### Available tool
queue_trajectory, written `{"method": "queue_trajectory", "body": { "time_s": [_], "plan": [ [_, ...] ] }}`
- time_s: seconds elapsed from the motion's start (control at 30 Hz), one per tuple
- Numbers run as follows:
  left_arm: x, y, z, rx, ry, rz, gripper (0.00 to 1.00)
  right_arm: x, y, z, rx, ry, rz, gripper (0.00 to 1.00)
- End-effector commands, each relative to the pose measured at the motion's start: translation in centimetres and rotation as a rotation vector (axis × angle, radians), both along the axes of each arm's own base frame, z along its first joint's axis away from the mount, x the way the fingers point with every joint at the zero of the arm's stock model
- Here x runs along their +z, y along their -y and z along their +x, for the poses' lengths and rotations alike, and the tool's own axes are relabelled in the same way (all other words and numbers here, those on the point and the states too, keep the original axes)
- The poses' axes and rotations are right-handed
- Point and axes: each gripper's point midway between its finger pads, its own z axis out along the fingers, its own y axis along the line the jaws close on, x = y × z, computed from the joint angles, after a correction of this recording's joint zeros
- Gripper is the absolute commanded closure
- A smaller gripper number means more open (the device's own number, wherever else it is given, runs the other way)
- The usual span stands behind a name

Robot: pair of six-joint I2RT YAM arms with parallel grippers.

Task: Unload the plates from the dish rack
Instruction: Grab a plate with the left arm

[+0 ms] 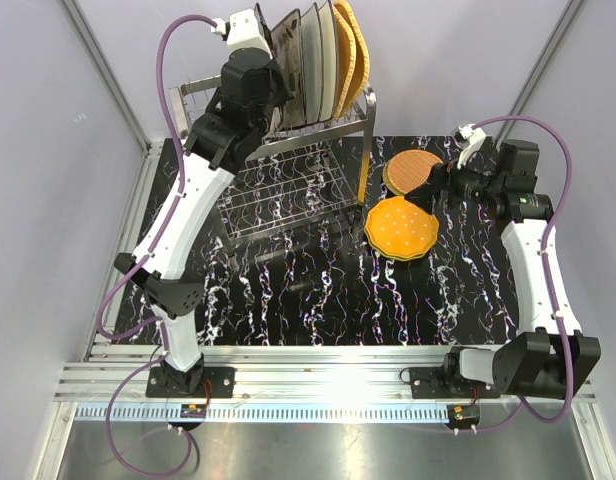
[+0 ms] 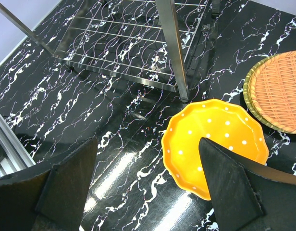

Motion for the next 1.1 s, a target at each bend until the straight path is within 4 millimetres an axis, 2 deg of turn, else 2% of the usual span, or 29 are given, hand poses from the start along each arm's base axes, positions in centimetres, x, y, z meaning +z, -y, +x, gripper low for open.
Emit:
{"method": "queue_trajectory", "body": {
  "time_s": [0.0,0.5,0.83,1.07],
  "plan": [
    [23.2,-2.5,-11.0,-0.190,0.647,-0.466,1.00,2.2,-0.4,-0.3,0.013,0.075,0.004,0.06],
    [25.2,-2.9,-12.9,-0.200,0.725,-0.494,1.00,2.4,-0.5,-0.3,0.016,0.072,0.012,0.06],
    [25.0,-3.2,-12.7,-0.177,0.719,-0.485,1.00,2.5,-0.5,-0.2,0.017,0.074,0.013,0.06],
    [25.5,-4.3,-13.5,-0.150,0.737,-0.460,1.00,2.5,-0.5,-0.3,0.018,0.076,0.013,0.06]
  ]
}}
